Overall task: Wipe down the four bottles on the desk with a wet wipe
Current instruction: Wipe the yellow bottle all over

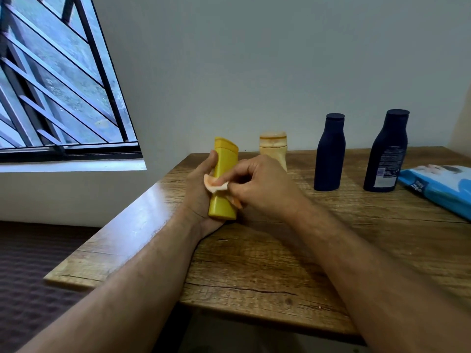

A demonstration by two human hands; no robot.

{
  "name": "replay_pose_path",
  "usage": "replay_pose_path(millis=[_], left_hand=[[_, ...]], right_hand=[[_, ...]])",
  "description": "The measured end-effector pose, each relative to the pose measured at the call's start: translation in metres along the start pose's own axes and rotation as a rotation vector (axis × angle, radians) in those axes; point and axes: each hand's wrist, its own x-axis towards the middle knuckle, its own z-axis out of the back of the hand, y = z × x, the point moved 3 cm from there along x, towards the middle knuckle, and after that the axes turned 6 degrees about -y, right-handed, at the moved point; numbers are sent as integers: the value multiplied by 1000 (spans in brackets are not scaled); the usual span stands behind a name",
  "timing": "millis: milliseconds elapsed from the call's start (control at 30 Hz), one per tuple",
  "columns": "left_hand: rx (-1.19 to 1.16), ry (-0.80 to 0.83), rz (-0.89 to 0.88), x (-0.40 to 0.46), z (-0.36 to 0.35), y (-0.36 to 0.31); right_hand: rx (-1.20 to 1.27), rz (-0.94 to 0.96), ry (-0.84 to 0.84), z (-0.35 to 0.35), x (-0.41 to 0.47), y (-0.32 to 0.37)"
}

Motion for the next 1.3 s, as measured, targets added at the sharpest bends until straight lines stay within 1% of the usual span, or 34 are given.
replay_pose_path(millis=[67,100,133,233,300,433,533,600,700,733,800,867,900,967,1000,1033,1100,1200,1233,1300], left_hand=[[6,-10,-24,3,0,1],[17,-21,-34,4,1,2],[22,-34,-41,6,2,2],[21,-94,-78,8,6,1],[109,-136,-161,9,7,1],[300,-155,-322,6,3,0],[436,-163,-532,1,2,-5],[555,-173,-682,-1,3,-7],[752,-229,-789,0,8,-8],[785,-252,-798,0,9,-8],[823,-288,-808,2,11,-8],[855,-301,-810,4,12,-7],[863,-298,-802,5,13,-7],[853,-273,-781,7,14,-6],[848,-256,-771,7,14,-5],[849,-237,-761,7,13,-5],[883,-211,-751,7,11,-3],[868,-238,-745,7,11,-4],[842,-255,-741,8,12,-5],[817,-267,-732,7,14,-6]], right_hand=[[34,-23,-183,5,5,-4],[26,-28,-245,8,7,-6],[15,-35,-269,10,9,-8],[-39,-33,-240,12,7,-11],[-31,-16,-269,17,4,-9],[133,-79,-366,26,5,-10],[186,-89,-425,27,7,-11],[208,-98,-446,26,7,-12],[168,-51,-522,31,6,-11],[136,-5,-548,34,5,-9],[70,152,-549,36,2,-1],[-67,318,-470,32,-3,2],[-154,363,-414,29,-5,2],[-299,393,-314,24,-6,0],[-344,406,-294,22,-5,-2],[-369,416,-300,22,-5,-2],[-371,394,-370,23,-1,-4],[-316,322,-504,27,3,-6],[-307,331,-511,29,2,-6],[-309,388,-437,29,-3,-5]])
